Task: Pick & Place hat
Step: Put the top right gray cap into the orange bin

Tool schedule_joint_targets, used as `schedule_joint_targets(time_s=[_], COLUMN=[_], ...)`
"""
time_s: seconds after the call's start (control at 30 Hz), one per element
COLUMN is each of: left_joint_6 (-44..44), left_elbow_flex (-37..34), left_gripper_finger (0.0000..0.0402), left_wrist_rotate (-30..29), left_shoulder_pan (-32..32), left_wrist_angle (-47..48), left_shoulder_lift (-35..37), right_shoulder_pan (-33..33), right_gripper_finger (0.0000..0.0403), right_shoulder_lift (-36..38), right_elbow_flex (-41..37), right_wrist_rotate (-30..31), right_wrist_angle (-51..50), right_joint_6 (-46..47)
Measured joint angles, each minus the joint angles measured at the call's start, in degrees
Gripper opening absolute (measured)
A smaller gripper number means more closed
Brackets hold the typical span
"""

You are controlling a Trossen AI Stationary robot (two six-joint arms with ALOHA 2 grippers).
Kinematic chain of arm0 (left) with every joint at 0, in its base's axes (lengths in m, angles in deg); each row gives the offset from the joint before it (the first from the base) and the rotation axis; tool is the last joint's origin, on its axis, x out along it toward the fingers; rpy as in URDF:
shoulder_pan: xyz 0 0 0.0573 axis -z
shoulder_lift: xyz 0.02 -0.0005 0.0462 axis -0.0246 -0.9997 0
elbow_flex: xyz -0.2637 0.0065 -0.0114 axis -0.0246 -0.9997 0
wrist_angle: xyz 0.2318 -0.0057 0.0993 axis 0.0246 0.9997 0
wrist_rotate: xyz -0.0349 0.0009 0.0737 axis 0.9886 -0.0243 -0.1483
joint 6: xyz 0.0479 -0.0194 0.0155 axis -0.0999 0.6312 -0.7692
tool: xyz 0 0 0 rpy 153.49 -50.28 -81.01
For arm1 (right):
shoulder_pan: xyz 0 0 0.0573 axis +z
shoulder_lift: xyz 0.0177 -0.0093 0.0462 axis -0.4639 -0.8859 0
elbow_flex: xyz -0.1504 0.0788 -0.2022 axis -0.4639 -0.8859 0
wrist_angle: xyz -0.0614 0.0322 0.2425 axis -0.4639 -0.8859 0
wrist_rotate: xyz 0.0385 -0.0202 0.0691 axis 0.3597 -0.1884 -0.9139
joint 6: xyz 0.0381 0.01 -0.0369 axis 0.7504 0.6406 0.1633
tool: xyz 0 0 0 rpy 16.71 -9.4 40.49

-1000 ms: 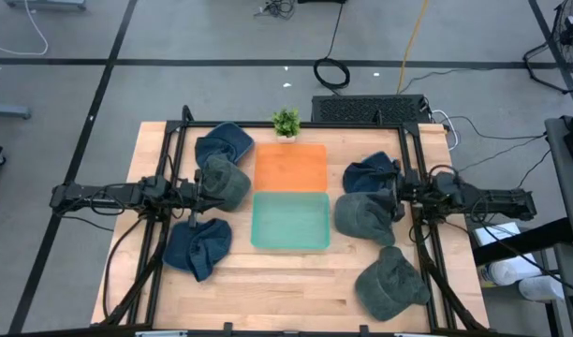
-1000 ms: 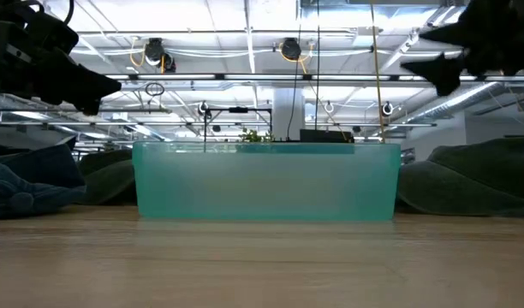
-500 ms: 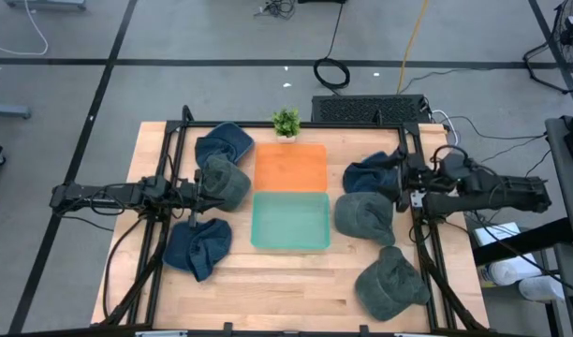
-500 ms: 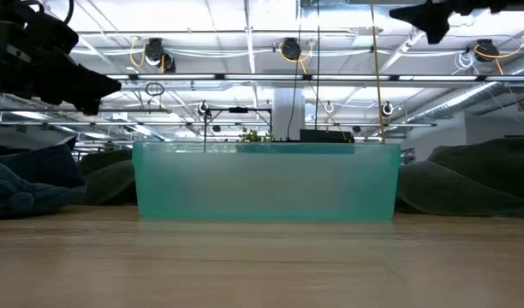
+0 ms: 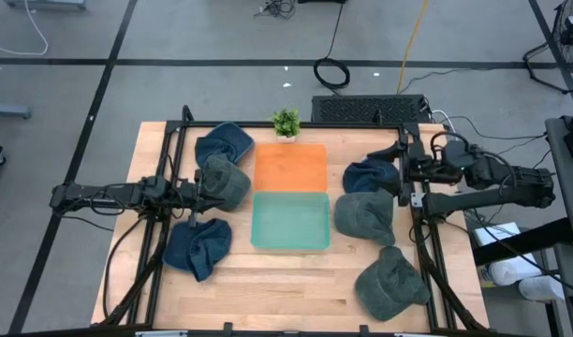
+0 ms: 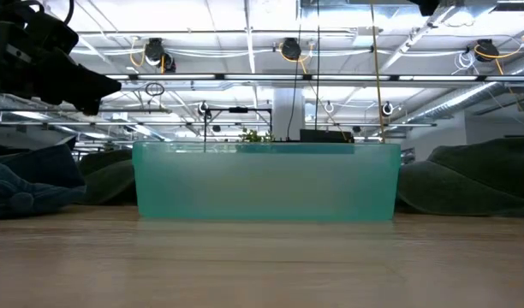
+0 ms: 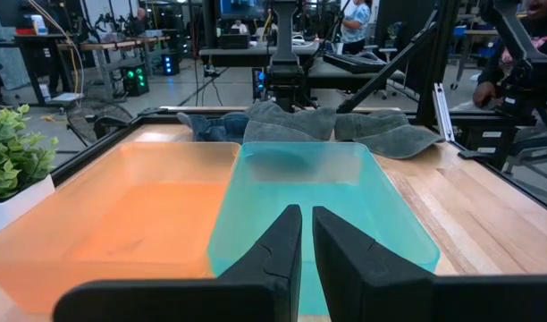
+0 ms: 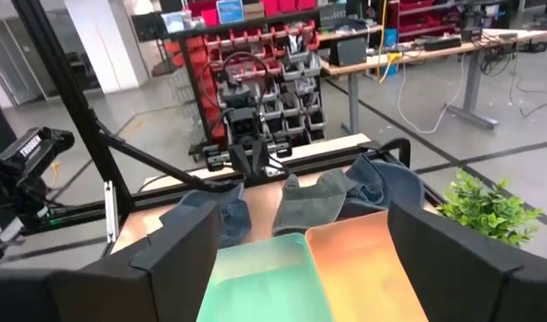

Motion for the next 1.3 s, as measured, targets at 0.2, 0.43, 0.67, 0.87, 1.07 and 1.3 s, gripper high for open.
schedule_joint_targets(time_s=[0.2,0.43,0.67,0.87,1.07,1.3], left_joint_6=[0.0,0.0,0.0,0.0,0.0,0.0], left_elbow_flex=[0.0,0.0,0.0,0.0,0.0,0.0], left_gripper_finger=[0.0037,0.0037,0.0037,0.0037,0.0037,0.0037], left_wrist_rotate=[0.0,0.0,0.0,0.0,0.0,0.0], left_shoulder_pan=[0.0,0.0,0.0,0.0,0.0,0.0], left_wrist_angle=[0.0,0.0,0.0,0.0,0.0,0.0], left_shoulder_lift=[0.0,0.0,0.0,0.0,0.0,0.0], right_shoulder_pan=[0.3,2.9,6.4,9.0,10.6,10.8], right_gripper_finger=[0.0308,0.0308,0.0308,0.0308,0.0308,0.0308], right_shoulder_lift=[-3.4,-8.2,-13.0,-16.2,-18.3,-19.4], right_elbow_flex=[6.1,13.0,18.2,20.4,21.0,21.0], right_wrist_rotate=[0.0,0.0,0.0,0.0,0.0,0.0], right_wrist_angle=[-4.5,-7.2,-8.2,-8.2,-7.9,-9.1], right_joint_6=[0.3,5.1,8.2,10.7,14.4,25.7])
